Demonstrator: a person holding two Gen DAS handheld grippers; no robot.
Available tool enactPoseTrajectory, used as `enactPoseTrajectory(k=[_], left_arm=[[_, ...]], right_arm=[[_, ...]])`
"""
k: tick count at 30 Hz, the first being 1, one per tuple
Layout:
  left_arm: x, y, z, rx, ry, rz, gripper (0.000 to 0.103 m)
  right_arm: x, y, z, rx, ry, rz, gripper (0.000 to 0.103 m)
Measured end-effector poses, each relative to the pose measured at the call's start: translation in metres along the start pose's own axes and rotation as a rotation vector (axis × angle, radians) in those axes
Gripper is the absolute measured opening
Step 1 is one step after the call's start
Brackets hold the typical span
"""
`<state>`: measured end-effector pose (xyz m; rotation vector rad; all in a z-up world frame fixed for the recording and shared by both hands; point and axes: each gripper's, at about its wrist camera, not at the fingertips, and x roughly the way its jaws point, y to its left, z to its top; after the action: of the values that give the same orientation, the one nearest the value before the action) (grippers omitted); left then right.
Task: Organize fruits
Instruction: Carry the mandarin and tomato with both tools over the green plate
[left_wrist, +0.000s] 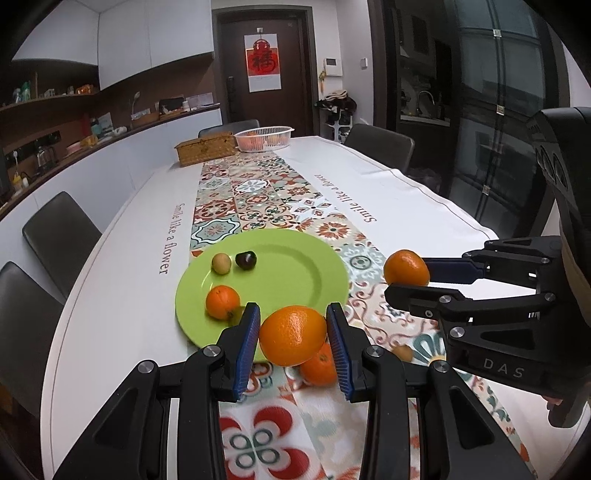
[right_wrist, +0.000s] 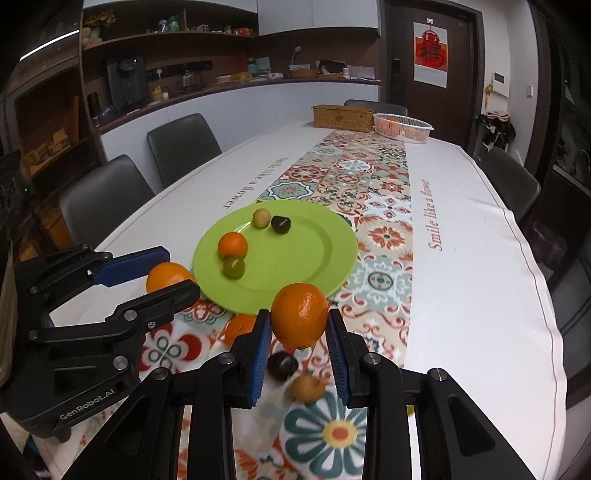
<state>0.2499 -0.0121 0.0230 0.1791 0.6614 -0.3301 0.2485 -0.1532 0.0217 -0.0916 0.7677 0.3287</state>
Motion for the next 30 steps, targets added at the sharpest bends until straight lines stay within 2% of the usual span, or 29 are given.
enactPoseTrajectory(k=[18,30], left_arm=[[0.068,0.046,0.021,-0.051,0.052,-0.023,0.037],[0.097,0.052,0.021,-0.034,0.086,-0.031,0.037]], right_arm=[[0.081,-0.006,0.044,-0.035,0.098,0.033,0.031],[0.115,-0.009,0.047,-0.041,0.15,0.036,0.031]])
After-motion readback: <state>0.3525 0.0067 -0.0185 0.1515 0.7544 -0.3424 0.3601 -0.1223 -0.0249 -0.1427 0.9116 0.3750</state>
